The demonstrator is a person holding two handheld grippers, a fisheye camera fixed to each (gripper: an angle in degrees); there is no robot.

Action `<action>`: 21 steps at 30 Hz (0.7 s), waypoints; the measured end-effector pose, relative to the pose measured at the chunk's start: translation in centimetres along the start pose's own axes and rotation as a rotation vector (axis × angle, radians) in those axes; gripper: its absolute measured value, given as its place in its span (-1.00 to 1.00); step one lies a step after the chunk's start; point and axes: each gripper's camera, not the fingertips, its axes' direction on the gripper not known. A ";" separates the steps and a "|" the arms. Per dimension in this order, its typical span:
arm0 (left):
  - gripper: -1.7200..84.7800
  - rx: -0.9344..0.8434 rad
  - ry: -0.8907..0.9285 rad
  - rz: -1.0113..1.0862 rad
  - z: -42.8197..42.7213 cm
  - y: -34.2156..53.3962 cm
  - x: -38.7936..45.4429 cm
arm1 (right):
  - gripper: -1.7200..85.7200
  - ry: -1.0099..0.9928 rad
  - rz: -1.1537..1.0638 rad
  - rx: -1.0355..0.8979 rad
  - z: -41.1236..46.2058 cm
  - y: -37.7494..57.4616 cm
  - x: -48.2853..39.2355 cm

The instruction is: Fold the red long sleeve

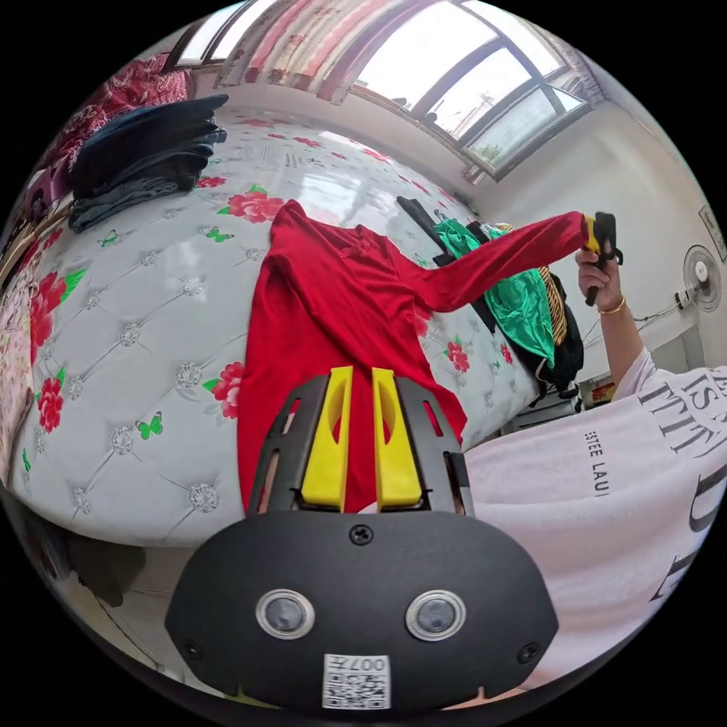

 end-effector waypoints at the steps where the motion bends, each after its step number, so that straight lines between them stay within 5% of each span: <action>1: -0.83 0.024 0.007 0.008 -0.7 0.5 0.1 | -0.97 -0.003 -0.021 -0.036 1.1 -1.1 -0.4; 12: -0.71 0.079 0.115 0.033 -1.7 4.7 -1.3 | -0.96 -0.163 -0.064 -0.645 36.0 -10.6 2.0; 17: -0.70 -0.016 0.132 -0.111 0.5 6.8 -4.6 | -0.94 -0.163 0.055 -0.713 46.9 -7.4 3.7; 21: -0.74 -0.061 0.105 -0.189 1.0 8.3 -6.0 | -0.94 -0.197 0.072 -0.564 45.8 -5.6 2.3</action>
